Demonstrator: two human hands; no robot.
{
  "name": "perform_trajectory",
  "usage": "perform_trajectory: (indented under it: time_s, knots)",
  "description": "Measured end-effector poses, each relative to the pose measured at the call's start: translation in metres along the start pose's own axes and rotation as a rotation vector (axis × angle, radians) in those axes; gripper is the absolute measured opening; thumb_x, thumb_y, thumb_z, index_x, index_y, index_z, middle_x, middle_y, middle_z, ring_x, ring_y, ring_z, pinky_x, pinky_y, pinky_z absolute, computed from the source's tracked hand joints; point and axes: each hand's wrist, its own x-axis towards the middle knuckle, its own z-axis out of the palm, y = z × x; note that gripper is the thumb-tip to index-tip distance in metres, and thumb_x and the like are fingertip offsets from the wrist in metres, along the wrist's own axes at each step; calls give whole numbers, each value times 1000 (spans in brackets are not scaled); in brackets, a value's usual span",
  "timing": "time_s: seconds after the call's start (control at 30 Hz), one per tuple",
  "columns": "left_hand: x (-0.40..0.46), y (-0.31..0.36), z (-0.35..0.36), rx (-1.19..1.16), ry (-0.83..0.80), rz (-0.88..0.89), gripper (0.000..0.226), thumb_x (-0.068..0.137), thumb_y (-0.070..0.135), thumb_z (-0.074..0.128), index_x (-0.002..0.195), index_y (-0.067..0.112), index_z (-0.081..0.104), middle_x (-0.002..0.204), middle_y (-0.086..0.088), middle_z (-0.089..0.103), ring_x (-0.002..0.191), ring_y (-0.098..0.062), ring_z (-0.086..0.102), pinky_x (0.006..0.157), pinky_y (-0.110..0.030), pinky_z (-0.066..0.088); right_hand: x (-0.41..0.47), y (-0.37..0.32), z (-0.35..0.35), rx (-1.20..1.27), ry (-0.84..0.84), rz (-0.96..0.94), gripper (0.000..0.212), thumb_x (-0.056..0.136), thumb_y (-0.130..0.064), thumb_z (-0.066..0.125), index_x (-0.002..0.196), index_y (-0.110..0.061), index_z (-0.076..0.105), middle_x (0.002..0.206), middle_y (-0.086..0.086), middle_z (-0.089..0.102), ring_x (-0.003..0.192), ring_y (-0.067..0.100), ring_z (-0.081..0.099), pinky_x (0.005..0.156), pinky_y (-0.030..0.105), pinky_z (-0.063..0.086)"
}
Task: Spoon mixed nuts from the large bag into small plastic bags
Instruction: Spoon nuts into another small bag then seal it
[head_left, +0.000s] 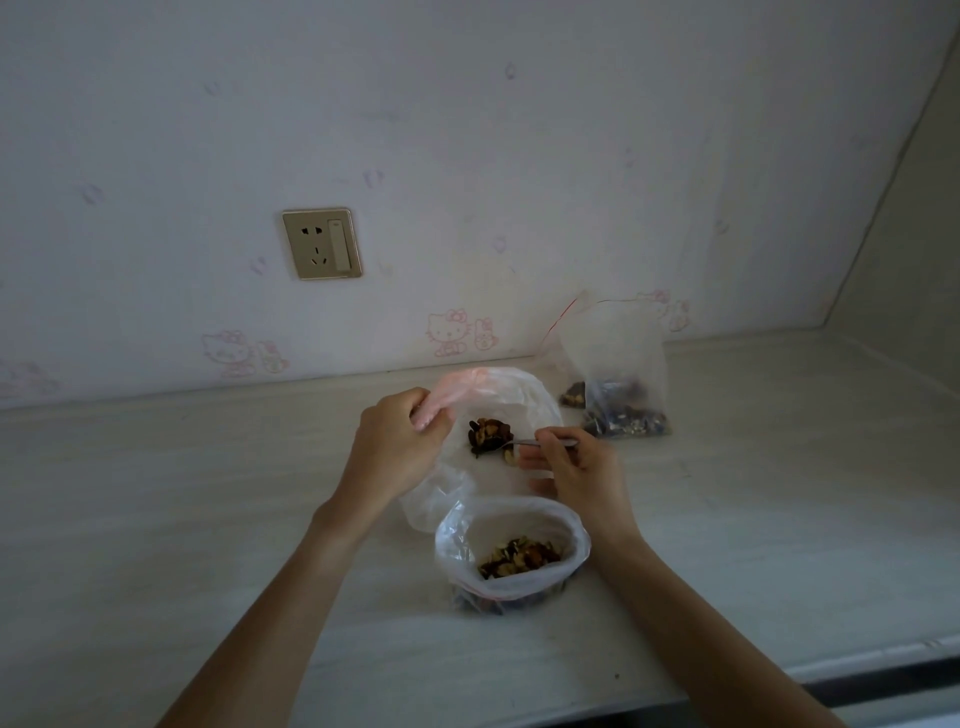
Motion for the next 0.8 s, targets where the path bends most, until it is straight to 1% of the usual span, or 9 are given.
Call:
perform_trajectory:
  time_s: [0.17, 0.27, 0.43, 0.53, 0.6, 0.63, 0.7, 0.73, 0.8]
  knots:
    - [-2, -2, -1, -27, 14, 43, 22, 97, 28, 68, 77, 18, 66, 64, -2, 64, 54, -10, 52, 50, -22, 38, -2, -2, -3, 63, 14, 13, 18, 106, -24, 55, 106, -13, 70, 91, 4, 80, 87, 17, 78, 74, 37, 65]
    - [-4, -1, 0, -60, 27, 79, 21, 96, 24, 68, 75, 25, 66, 62, 4, 62, 55, -7, 51, 51, -19, 37, -5, -5, -5, 136, 12, 51, 21, 107, -26, 53, 108, -12, 69, 94, 7, 80, 90, 21, 78, 74, 41, 65]
    - [0, -4, 1, -60, 15, 103, 17, 95, 23, 68, 78, 25, 67, 65, 2, 63, 56, -8, 52, 53, -20, 36, -7, -12, -7, 227, 11, 113, 23, 108, -22, 50, 109, -7, 68, 95, 11, 80, 91, 25, 78, 77, 48, 64]
    - [1, -8, 2, -41, 13, 109, 13, 97, 27, 67, 84, 28, 68, 68, 3, 66, 63, -17, 60, 56, -26, 41, -9, -16, -10, 258, 10, 136, 24, 109, -22, 49, 110, -6, 67, 95, 12, 80, 91, 26, 78, 76, 48, 64]
    - [1, -9, 1, -38, 21, 100, 5, 97, 33, 68, 94, 30, 71, 74, 10, 69, 67, -11, 64, 60, -28, 48, -10, -18, -15, 250, 2, 134, 25, 109, -23, 48, 109, -7, 68, 94, 12, 80, 91, 26, 78, 72, 45, 64]
    - [0, -9, 1, -36, 24, 97, 7, 96, 36, 69, 100, 31, 71, 80, 15, 71, 72, -4, 66, 62, -24, 49, -11, -19, -18, 243, -2, 132, 25, 109, -23, 48, 109, -7, 68, 93, 11, 80, 91, 26, 78, 70, 42, 64]
    - [-3, -8, 0, -37, 25, 96, 24, 93, 44, 73, 113, 33, 67, 95, 25, 68, 85, 11, 63, 69, -14, 46, -14, -23, -25, 237, -15, 124, 25, 109, -23, 48, 109, -7, 67, 92, 11, 80, 90, 26, 78, 66, 38, 63]
    - [-4, -6, -2, -42, 31, 100, 32, 90, 46, 75, 118, 33, 65, 101, 27, 65, 91, 14, 61, 73, -11, 43, -16, -25, -29, 241, -21, 120, 25, 109, -22, 47, 109, -6, 67, 91, 12, 80, 90, 27, 78, 65, 37, 63]
    - [-8, -3, -5, -60, 53, 113, 42, 87, 47, 78, 123, 31, 63, 112, 24, 64, 100, 10, 59, 79, -10, 42, -19, -33, -38, 266, -29, 106, 26, 109, -22, 47, 109, -5, 67, 91, 13, 79, 90, 28, 78, 63, 34, 63]
